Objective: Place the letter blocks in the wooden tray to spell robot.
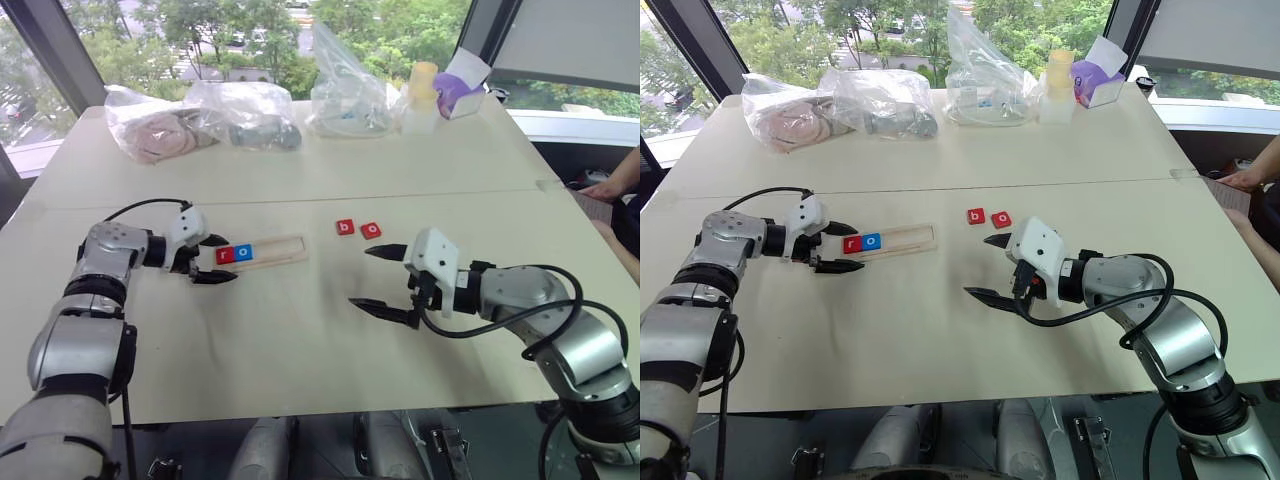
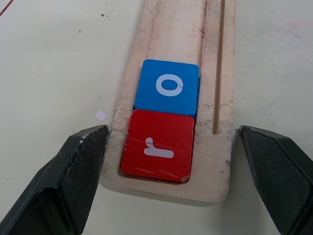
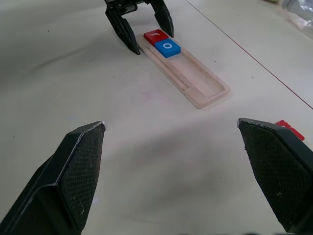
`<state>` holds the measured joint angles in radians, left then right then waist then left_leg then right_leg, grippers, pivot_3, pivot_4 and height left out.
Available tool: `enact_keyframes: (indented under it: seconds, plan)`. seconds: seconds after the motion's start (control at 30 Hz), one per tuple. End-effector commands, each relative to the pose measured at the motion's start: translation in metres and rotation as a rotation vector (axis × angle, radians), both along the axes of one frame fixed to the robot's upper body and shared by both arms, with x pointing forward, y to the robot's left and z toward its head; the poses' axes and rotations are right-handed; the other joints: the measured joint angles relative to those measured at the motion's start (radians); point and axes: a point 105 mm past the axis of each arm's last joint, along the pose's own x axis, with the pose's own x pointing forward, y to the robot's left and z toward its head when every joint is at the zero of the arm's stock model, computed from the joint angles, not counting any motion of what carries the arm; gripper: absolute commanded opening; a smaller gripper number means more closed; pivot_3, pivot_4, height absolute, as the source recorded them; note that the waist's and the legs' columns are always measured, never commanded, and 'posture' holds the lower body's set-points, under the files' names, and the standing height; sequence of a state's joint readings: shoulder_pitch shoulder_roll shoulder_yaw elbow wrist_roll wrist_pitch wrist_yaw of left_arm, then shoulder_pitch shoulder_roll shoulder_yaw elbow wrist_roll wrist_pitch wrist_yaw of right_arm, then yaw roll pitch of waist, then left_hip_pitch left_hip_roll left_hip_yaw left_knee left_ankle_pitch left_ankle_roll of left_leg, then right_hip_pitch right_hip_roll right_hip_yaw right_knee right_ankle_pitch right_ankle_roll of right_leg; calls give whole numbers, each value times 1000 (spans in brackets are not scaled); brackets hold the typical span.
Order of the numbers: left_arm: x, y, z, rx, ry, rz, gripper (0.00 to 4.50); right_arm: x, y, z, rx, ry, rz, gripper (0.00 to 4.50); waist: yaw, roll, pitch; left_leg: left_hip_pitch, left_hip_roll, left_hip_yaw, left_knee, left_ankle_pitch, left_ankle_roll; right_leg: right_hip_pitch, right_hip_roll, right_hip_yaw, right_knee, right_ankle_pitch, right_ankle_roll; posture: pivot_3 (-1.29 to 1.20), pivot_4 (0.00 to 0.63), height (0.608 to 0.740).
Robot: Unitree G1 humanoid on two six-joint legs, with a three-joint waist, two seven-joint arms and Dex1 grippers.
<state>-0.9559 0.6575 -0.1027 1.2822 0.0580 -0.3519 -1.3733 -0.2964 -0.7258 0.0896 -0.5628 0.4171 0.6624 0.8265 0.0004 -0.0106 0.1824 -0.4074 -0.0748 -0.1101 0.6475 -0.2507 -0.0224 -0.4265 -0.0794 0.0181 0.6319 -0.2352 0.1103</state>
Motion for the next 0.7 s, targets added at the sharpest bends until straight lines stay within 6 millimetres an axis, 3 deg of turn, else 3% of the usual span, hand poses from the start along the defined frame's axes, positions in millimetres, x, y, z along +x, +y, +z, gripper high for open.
enact_keyframes:
  seconds: [0.03,0.13,0.27,0.3,0.57,0.7]
  plan:
    - [-2,5,-8,53,33,13,4500,-6,1,12,9,-49,15,4477,-1,0,0,0,0,0,0,0,0,0,0,0,0,0,0,0,150,740]
    - [-6,4,-15,79,55,-9,4500,-5,0,13,5,-51,7,4477,-6,0,-1,1,0,0,0,0,0,1,0,0,0,0,0,0,150,740]
    - [-7,2,-20,96,49,-22,3210,-4,-1,14,5,-55,-3,4500,-10,1,-2,2,0,0,0,0,0,2,0,0,0,0,0,0,150,740]
    - [-7,2,-20,96,48,-22,3120,-4,-1,14,4,-55,-4,4500,-10,1,-2,3,0,0,0,0,0,3,0,0,0,0,0,0,150,740]
    - [-14,-12,-26,44,70,-92,3121,1,-2,15,2,-64,-17,4500,-9,2,-3,5,0,0,1,0,0,7,0,0,0,0,0,0,150,740]
    - [-28,-46,-33,-32,67,-268,3121,3,-1,15,3,-68,-19,4500,-8,4,-4,5,0,0,1,0,0,7,-1,0,0,0,0,0,150,740]
